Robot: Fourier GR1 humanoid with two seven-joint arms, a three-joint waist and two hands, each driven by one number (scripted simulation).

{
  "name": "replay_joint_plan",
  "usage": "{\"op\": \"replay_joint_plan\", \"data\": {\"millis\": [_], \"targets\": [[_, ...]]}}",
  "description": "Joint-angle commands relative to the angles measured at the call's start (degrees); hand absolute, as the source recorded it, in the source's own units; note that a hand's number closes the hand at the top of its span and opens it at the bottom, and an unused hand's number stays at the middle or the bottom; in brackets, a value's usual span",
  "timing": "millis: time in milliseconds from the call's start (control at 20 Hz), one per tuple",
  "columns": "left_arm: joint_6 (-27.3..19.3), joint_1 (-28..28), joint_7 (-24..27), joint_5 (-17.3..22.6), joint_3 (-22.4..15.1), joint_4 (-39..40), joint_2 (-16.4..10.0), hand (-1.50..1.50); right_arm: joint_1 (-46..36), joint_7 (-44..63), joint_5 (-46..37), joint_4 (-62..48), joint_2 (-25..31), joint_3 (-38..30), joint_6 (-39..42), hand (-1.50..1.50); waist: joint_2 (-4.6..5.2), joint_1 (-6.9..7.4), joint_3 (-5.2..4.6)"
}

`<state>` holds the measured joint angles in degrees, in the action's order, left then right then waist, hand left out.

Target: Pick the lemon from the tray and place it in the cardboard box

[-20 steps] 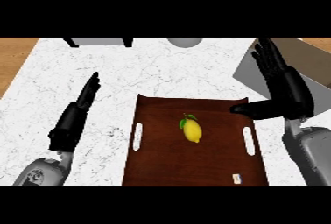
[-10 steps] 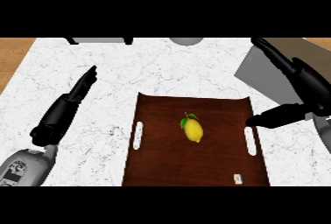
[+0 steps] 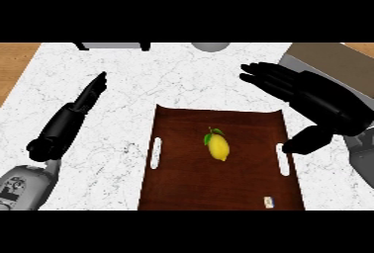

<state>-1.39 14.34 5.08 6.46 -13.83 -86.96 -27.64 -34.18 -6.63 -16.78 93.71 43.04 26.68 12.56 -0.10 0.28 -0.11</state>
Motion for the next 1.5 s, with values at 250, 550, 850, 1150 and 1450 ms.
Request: {"op": "replay_joint_plan", "data": {"millis": [250, 550, 850, 1150, 1450], "targets": [[1.46, 0.95, -0.36, 0.06, 1.93, 1.08, 0.08, 0.0, -6.86, 23.62, -10.69, 10.04, -6.28, 14.28, 14.6, -1.5, -0.2, -0.16, -0.01], [1.97, -1.44, -1.07, -1.16, 1.96, -2.52, 0.6, 0.0, -8.71, 37.89, -13.83, 9.38, -17.33, 18.45, 22.8, -1.5, -0.11, 0.37, 0.05], [3.74, -3.1, -0.07, -2.21, 4.81, -2.15, 1.33, 0.0, -4.42, 45.04, -14.66, 11.83, -23.68, 16.05, 30.14, -1.5, -0.02, -0.15, 0.09], [6.56, -2.8, -1.02, -3.05, 6.31, -2.41, 2.05, 0.0, 0.85, 41.48, -25.05, 7.68, -25.45, 19.72, 26.44, -1.5, 0.08, 0.03, 0.11], [6.86, -1.51, -0.15, -4.84, 8.05, -0.25, 5.3, 0.0, 1.78, 37.0, -32.04, 4.64, -26.54, 17.46, 25.22, -1.5, 0.08, -0.2, 0.11]]}}
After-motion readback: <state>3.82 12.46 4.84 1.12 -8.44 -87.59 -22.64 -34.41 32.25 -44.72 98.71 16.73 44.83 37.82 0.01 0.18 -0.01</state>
